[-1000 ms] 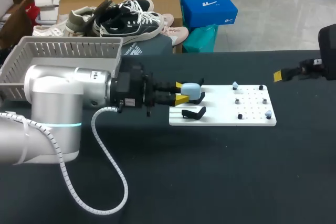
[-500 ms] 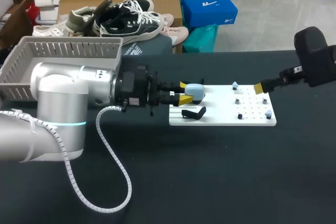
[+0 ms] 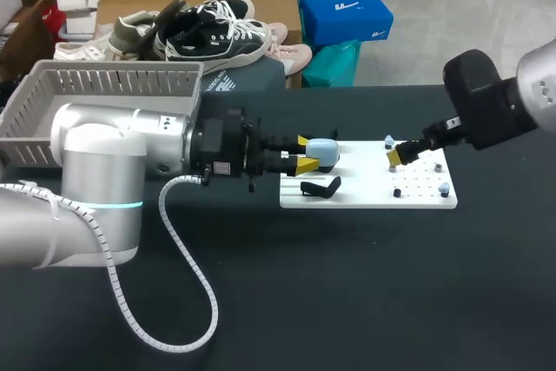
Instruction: Pick up each earbud case from the left stands, insert the matching earbuds, close the lid, and place the case in the box.
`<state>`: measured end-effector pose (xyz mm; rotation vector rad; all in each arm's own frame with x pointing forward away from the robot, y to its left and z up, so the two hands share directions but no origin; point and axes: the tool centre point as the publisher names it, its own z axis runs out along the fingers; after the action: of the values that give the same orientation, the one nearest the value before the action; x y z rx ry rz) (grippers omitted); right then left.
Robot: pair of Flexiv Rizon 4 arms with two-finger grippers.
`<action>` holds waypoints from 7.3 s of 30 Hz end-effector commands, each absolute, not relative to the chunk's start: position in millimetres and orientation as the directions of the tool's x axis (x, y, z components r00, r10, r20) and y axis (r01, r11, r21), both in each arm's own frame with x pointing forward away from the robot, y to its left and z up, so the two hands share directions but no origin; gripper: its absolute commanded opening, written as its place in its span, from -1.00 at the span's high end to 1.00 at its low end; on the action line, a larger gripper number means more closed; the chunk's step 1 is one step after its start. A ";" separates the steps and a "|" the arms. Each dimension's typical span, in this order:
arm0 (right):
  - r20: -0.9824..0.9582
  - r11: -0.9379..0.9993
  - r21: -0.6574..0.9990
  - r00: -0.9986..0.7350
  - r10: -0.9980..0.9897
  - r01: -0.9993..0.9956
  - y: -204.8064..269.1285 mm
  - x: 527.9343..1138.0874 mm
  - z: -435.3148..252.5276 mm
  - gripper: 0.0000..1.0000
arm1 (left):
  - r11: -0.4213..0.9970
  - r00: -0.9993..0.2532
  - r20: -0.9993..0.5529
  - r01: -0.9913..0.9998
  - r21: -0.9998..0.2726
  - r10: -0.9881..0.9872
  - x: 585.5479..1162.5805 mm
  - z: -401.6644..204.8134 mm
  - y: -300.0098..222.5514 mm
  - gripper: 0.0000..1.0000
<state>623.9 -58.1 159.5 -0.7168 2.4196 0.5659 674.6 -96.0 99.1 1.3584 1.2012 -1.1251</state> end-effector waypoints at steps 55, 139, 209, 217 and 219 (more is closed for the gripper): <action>-0.544 0.794 0.199 -0.738 -0.399 -0.575 24.3 663.0 120.3 -1.00 | -0.050 0.088 -0.991 0.995 0.084 0.103 675.7 98.3 -96.4 1.00; -0.397 0.899 -0.342 -0.825 -0.403 -0.275 -113.7 682.1 102.4 -0.84 | -0.050 0.088 -0.991 0.995 0.084 0.103 675.7 98.3 -96.4 1.00; -0.122 0.895 -0.399 -0.956 -0.266 -0.199 -148.2 677.3 23.3 0.36 | -0.050 0.088 -0.991 0.995 0.084 0.103 675.7 98.3 -96.4 1.00; -0.112 0.893 -0.404 -0.958 -0.265 -0.200 -149.7 677.8 21.9 0.56 | -0.050 0.088 -0.991 0.995 0.084 0.103 675.7 98.3 -96.4 1.00; -0.108 0.892 -0.404 -0.958 -0.265 -0.201 -149.8 677.3 21.3 0.59 | -0.050 0.088 -0.991 0.995 0.084 0.103 675.7 98.3 -96.4 1.00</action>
<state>675.4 -151.7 22.5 -0.3606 2.8939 -0.5861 674.9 -96.0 99.0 1.3586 1.2004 -1.1256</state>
